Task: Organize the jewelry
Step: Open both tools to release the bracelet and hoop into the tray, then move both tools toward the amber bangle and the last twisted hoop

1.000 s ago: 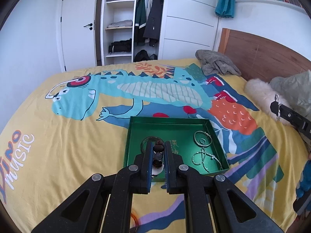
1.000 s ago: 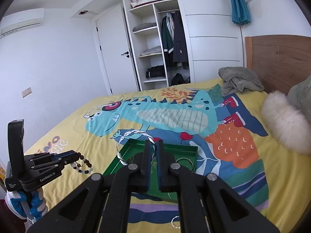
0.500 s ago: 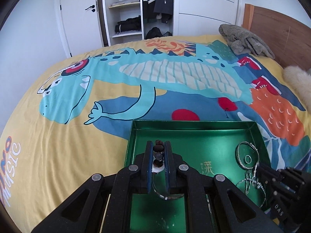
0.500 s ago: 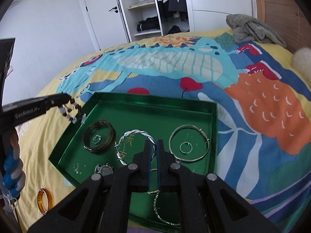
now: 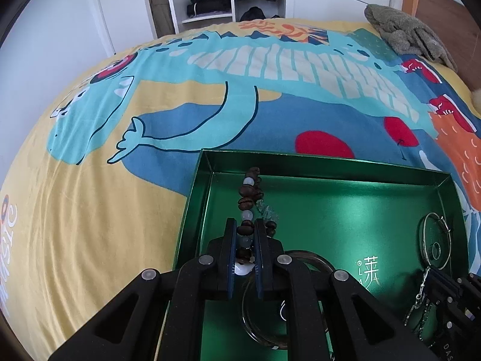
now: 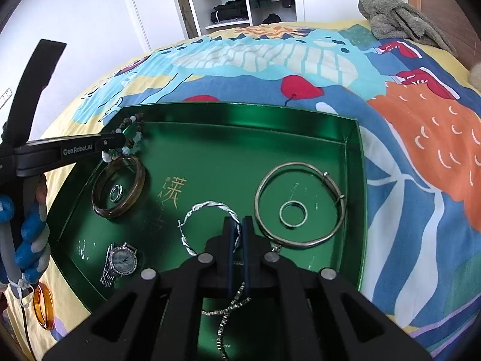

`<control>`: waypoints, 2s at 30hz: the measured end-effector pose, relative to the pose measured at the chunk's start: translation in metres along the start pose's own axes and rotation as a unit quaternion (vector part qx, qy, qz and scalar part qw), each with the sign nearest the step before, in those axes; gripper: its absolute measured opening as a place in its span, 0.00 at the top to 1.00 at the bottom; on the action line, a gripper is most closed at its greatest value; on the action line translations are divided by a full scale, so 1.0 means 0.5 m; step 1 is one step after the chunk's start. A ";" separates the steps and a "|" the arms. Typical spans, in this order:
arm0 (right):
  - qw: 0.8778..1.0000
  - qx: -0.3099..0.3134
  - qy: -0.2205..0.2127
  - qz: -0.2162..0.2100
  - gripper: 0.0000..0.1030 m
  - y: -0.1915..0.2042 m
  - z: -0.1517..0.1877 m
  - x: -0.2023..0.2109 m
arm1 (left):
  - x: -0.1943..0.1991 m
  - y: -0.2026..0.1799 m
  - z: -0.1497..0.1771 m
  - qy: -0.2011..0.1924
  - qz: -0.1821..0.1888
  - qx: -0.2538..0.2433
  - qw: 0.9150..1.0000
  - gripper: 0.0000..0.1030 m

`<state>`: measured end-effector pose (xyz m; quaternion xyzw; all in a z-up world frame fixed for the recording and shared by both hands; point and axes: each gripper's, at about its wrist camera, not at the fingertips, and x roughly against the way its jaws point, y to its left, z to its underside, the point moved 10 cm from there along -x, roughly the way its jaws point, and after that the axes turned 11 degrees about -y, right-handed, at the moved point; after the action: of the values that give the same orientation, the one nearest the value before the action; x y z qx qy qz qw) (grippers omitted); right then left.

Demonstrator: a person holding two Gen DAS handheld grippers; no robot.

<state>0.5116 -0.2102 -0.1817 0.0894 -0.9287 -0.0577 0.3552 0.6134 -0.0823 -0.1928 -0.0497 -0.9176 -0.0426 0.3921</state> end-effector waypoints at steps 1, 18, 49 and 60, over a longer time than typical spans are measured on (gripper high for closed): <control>1.000 0.001 -0.001 0.001 0.94 0.000 0.001 0.001 | 0.000 0.001 0.000 0.001 -0.003 -0.001 1.000 0.89; 0.999 -0.005 -0.029 -0.012 0.87 0.002 0.004 0.078 | 0.093 0.001 0.028 -0.004 0.006 -0.016 1.000 0.59; 0.997 -0.026 -0.079 0.001 0.80 0.029 0.220 0.545 | 0.558 0.076 0.364 -0.063 0.023 0.004 0.998 0.53; 0.994 -0.029 -0.104 -0.001 0.80 0.039 0.276 0.653 | 0.662 0.148 0.454 -0.078 -0.006 0.022 0.997 0.52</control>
<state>0.1777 -0.2529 -0.0687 0.0731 -0.9585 -0.0941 0.2589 0.2324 0.0367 -0.1067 -0.0387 -0.9463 -0.0209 0.3204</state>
